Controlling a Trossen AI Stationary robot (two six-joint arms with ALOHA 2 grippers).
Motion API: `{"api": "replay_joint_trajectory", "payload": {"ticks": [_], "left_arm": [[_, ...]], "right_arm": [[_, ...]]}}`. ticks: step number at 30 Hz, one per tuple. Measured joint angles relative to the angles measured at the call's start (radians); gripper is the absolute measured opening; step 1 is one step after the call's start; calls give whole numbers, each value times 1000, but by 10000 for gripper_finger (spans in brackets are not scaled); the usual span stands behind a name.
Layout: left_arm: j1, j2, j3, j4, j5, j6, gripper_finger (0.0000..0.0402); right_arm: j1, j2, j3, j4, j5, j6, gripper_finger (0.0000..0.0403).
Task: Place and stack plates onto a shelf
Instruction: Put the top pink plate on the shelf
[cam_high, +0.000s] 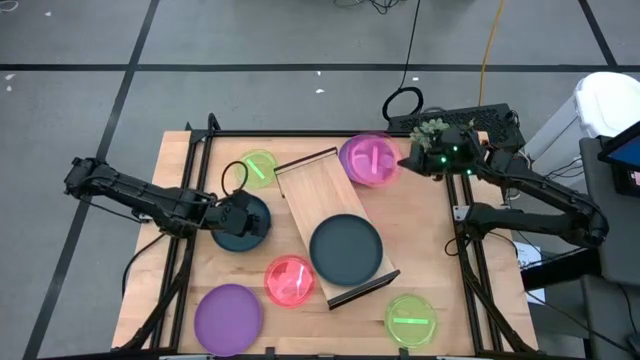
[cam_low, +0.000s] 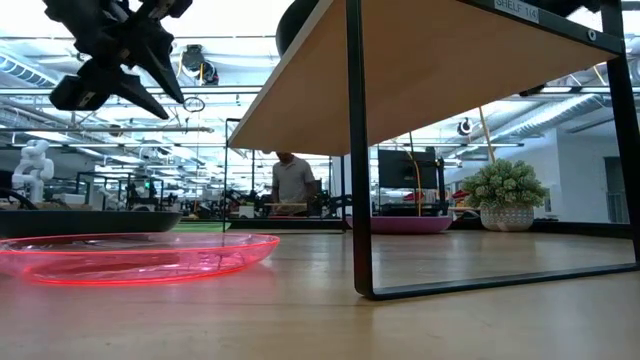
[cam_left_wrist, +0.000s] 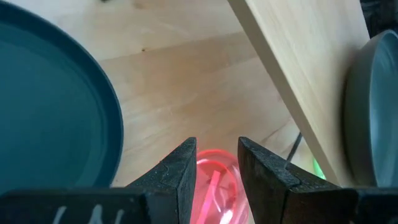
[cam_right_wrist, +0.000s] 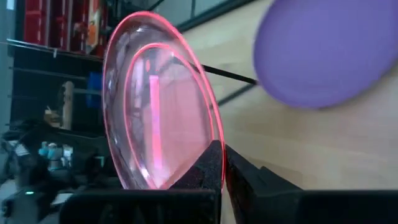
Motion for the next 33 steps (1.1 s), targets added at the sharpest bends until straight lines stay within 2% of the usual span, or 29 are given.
{"api": "replay_joint_trajectory", "payload": {"ticks": [8, 15, 33], "left_arm": [[91, -1, 0, -24, 0, 28, 122], [116, -4, 0, -10, 9, 34, 122], [115, -4, 0, -4, 11, 32, 122]], "right_arm": [[8, 180, 154, 16, -2, -94, 0], [21, 330, 245, 76, -39, -131, 0], [164, 559, 263, 249, -82, -86, 0]]}}
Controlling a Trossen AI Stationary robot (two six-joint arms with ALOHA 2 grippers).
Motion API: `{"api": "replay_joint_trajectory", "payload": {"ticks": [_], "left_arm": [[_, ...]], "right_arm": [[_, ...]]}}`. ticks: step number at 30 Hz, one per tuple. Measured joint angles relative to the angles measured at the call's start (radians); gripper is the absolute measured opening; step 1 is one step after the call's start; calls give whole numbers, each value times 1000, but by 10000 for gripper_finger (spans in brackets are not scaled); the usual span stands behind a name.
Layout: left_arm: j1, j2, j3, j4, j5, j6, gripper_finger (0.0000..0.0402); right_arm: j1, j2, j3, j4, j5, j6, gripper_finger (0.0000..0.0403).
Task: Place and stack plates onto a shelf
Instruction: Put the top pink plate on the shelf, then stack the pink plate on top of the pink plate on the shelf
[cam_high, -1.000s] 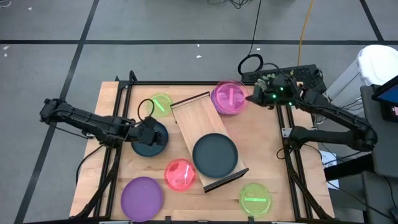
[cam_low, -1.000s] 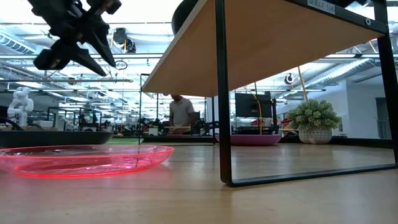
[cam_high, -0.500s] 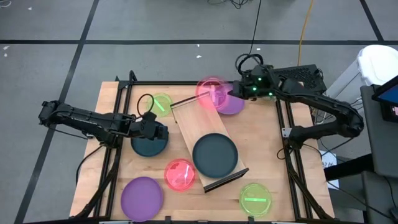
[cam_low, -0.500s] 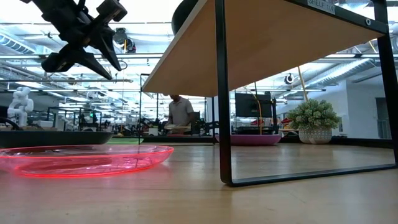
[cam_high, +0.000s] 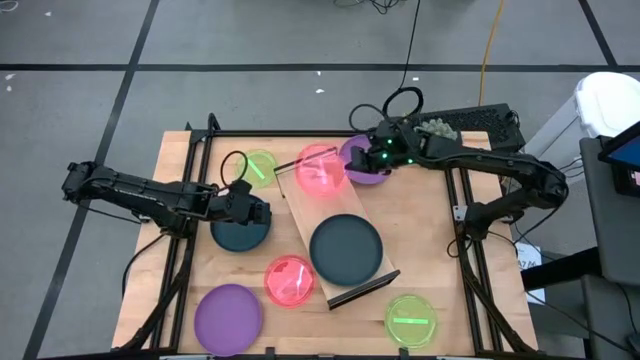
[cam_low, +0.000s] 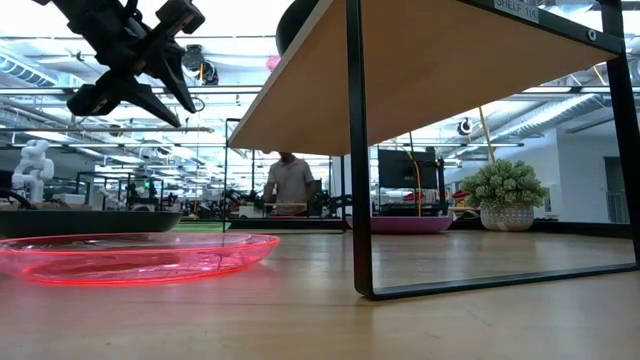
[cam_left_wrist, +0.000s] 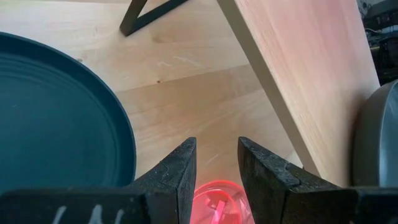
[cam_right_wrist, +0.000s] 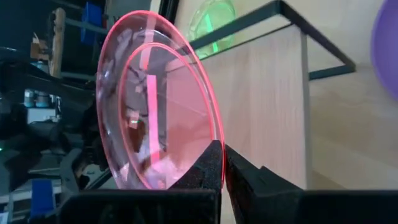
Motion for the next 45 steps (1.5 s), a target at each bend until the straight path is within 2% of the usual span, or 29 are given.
{"api": "replay_joint_trajectory", "payload": {"ticks": [10, 34, 39, 45], "left_arm": [[0, 0, 0, -3, 0, 10, 122], [0, 0, 0, -2, -10, 30, 122], [0, 0, 0, 23, -7, 27, 122], [0, 0, 0, 46, 32, 44, 122]], "right_arm": [[39, 98, 0, 27, 1, -14, 0], [11, 133, -1, -18, -1, -134, 1], [11, 133, -1, -18, -1, -128, 23], [11, 133, -1, -18, 0, -122, 73]]}}
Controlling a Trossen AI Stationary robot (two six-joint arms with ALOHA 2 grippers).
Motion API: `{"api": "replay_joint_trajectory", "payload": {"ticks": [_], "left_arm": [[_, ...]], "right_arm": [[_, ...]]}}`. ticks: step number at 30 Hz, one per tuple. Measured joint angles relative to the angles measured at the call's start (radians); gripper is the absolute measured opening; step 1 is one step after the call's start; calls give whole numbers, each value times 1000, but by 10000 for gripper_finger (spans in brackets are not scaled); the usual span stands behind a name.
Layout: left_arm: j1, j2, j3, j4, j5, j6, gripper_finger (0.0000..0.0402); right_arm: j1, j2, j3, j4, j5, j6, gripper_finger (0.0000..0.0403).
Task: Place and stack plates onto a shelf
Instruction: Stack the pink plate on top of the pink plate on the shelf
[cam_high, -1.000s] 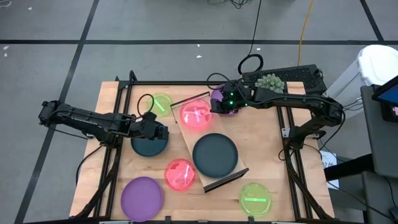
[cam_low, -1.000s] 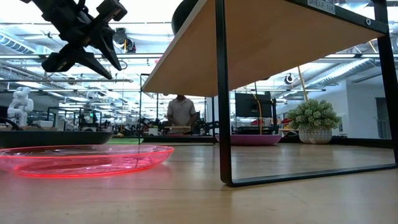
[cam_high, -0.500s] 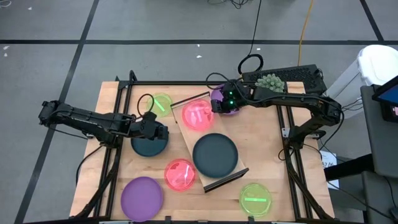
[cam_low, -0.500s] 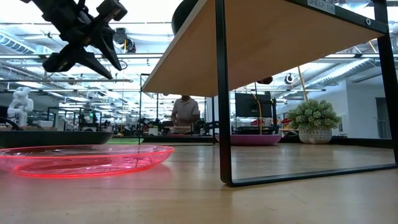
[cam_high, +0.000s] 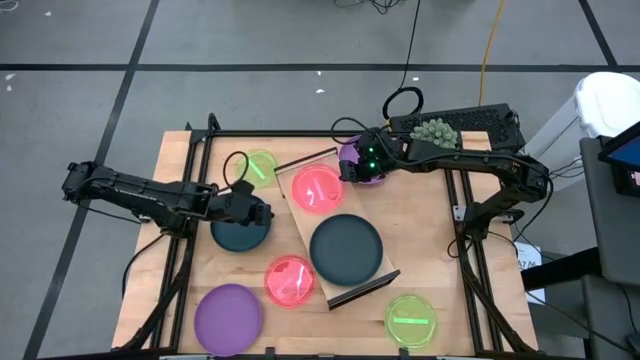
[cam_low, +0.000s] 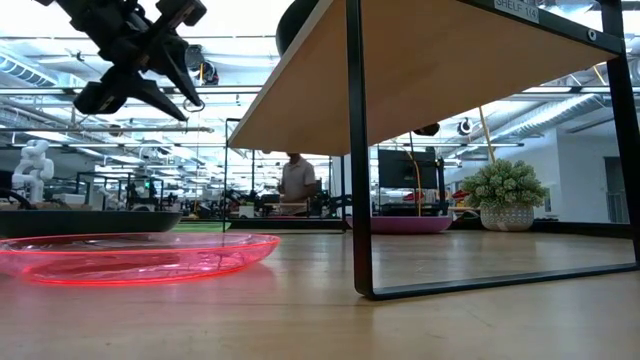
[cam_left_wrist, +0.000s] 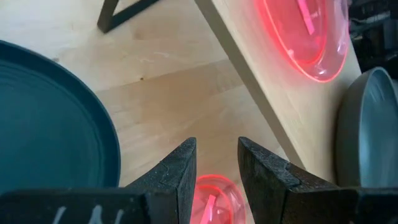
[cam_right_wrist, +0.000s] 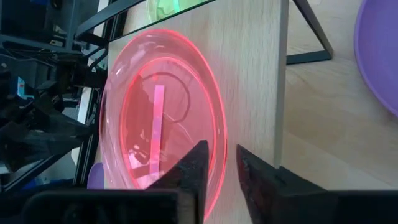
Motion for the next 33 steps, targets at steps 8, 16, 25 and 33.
{"api": "replay_joint_trajectory", "payload": {"ticks": [8, 16, 25, 33], "left_arm": [[0, 0, 0, -4, 36, -27, 122], [-38, 0, 0, 5, 97, -13, 122], [-138, 2, 0, 22, 220, 128, 129], [-192, 13, 0, 24, 229, -25, 205]], "right_arm": [[-3, -37, -1, -5, 2, 10, 119], [-4, -118, -1, -71, 3, 2, 122], [-8, -207, -1, -120, 5, -86, 121], [-6, -251, -1, -150, 2, -126, 121]]}}
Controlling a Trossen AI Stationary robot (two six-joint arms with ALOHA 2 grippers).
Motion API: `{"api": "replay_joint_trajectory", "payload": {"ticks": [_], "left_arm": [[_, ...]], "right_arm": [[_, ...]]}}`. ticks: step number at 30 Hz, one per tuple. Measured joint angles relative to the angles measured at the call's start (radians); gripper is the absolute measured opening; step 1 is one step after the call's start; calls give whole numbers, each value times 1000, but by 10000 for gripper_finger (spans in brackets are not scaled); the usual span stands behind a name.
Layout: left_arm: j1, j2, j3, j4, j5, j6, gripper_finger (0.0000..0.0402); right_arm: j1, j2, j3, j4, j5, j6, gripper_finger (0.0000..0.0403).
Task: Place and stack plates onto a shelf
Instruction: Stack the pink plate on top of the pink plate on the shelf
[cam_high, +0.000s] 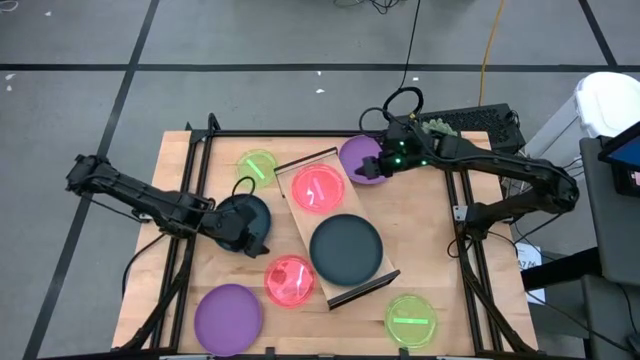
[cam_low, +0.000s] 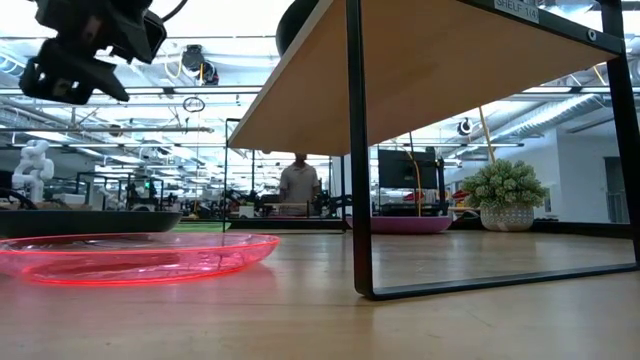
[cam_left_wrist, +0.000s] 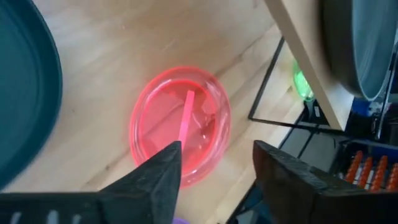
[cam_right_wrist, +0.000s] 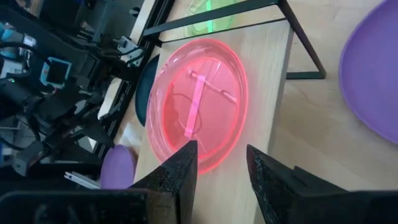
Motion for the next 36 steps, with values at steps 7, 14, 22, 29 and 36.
{"api": "replay_joint_trajectory", "payload": {"ticks": [7, 14, 22, 29, 36], "left_arm": [[-66, 85, 0, 46, -8, -107, 223], [-95, 166, 0, 51, -10, -176, 223], [-95, 250, 0, 52, -11, -178, 223], [-94, 327, 0, 51, -11, -175, 223], [-94, 390, 0, 71, -11, -175, 223]], "right_arm": [[7, -55, 0, -2, -3, -123, 121], [11, -144, 0, -3, -62, -189, 121], [51, -226, 0, -8, -63, -259, 121], [91, -254, 0, -38, -55, -295, 121], [125, -263, 0, -45, -54, -321, 121]]}}
